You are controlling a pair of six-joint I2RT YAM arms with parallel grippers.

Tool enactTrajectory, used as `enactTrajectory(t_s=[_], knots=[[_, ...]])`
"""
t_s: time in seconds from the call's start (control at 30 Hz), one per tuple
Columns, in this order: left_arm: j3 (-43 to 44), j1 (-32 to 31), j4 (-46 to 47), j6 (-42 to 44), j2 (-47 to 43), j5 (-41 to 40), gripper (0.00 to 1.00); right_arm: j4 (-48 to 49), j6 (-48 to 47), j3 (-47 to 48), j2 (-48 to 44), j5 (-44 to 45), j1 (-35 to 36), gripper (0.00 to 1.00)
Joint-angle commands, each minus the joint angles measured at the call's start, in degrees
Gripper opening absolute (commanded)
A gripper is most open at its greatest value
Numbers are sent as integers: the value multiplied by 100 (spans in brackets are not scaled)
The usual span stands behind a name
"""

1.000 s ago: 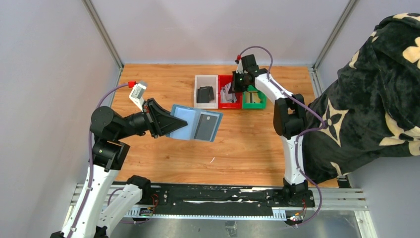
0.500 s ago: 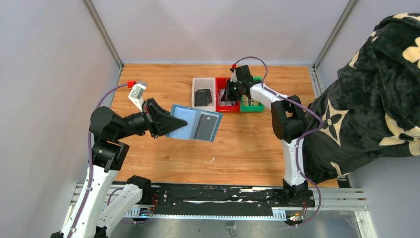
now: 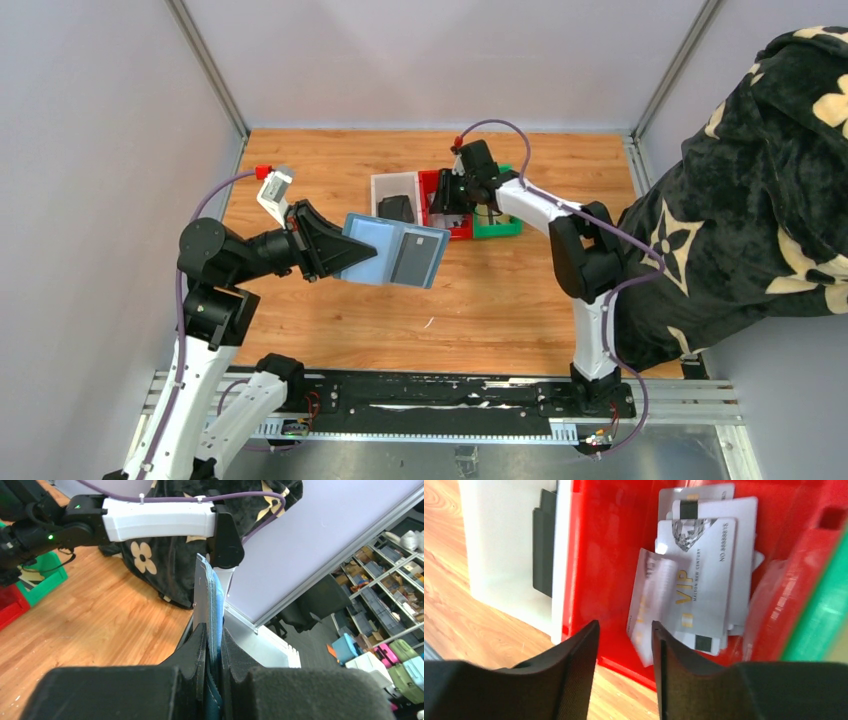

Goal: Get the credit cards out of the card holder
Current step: Place the credit card in the storage box, then remove the credit card from the card holder.

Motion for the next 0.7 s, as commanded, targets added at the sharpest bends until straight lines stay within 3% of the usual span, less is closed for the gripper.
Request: enactTrajectory(t_s=[0.0,0.17,0.3,0.5,0.57,0.67], knots=[[63,3,88,17,-90,65,0,-309,-213,52,-799,625,-4,53],[80,-1,91,1,-92,48,0,-429,-369,95,-1661,357,-5,66],[70,-1,259,-110,-88,17,0,-233,-368,-351,-2708,-433,-21,69],[-3,-1,910,-720,69,29,0,1824,575,-2194,-4550,-2831,-61,72],[-33,1,1054,-857,52,48,0,2696,1009,-3017,-5252,-3361,-61,73],[0,0,1085,-890,42,102,0,3180,1220,-3737,-6091,-3803,-45,73]])
